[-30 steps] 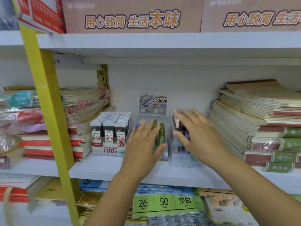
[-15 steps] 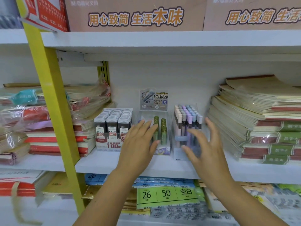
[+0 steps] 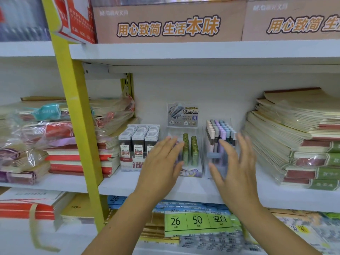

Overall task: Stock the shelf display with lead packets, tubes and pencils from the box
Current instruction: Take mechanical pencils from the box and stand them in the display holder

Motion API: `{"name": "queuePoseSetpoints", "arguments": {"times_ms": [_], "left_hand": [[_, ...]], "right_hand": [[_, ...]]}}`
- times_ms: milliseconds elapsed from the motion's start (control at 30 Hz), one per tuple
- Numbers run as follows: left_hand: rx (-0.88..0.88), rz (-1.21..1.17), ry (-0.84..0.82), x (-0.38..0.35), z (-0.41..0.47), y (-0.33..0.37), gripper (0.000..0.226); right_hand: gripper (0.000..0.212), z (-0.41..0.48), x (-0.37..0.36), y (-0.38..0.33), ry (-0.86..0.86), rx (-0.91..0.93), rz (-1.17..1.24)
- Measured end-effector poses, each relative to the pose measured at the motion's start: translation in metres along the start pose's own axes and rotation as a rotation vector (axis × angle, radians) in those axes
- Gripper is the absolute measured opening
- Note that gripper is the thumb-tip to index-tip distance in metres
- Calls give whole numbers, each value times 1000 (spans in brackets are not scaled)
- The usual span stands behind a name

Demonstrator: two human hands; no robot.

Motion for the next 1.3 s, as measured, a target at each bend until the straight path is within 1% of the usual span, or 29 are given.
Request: {"name": "queuePoseSetpoints", "arguments": {"times_ms": [33, 67, 100, 133, 200, 233, 300, 367, 433, 533, 600, 667, 800, 967, 1100, 1200, 1300], "left_hand": [[8, 13, 66, 14, 0, -6, 52], [26, 36, 127, 28, 1, -14, 50], [56, 61, 161, 38, 1, -25, 50], [96, 84, 166, 46, 2, -37, 52], [175, 117, 113, 51, 3, -60, 55], [195, 134, 81, 50, 3, -69, 55], [202, 173, 31, 46, 1, -78, 57], [195, 195, 11, 43, -1, -83, 57], [176, 192, 18, 43, 0, -84, 55], [171, 157, 52, 49, 1, -87, 53], [184, 131, 74, 55, 0, -91, 54], [194, 114, 75, 58, -1, -96, 56], [162, 154, 43, 53, -3, -100, 54], [162, 136, 69, 54, -2, -98, 52], [99, 135, 77, 51, -1, -83, 53], [53, 148, 51, 44, 1, -71, 53], [77, 161, 11, 34, 2, -70, 55]], "right_hand": [[56, 6, 0, -19, 15, 90, 30], [51, 13, -6, -38, -27, 168, 54], [49, 20, -20, -55, -117, 215, 72], [50, 28, -37, -68, -237, 222, 83], [56, 40, -72, -80, -450, 189, 36], [58, 44, -86, -81, -521, 176, -20], [59, 46, -104, -81, -589, 194, -141], [56, 43, -109, -81, -581, 246, -259], [55, 42, -110, -81, -574, 249, -299], [57, 51, -108, -92, -575, 209, -211], [60, 60, -106, -110, -541, 235, -109], [61, 65, -109, -128, -545, 275, -28], [58, 66, -123, -140, -571, 297, 16], [58, 66, -120, -135, -567, 290, 27], [57, 62, -101, -104, -518, 225, -96], [58, 50, -96, -78, -559, 174, -235], [58, 40, -98, -67, -596, 156, -314]]}}
Point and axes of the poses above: each hand's wrist, its own z-axis towards the middle knuckle, its own x-axis out of the back of the hand, y = z × x, the point moved 9 cm from there along z, towards the middle knuckle, and after that the axes turned 6 degrees about -z, right-handed, at the moved point
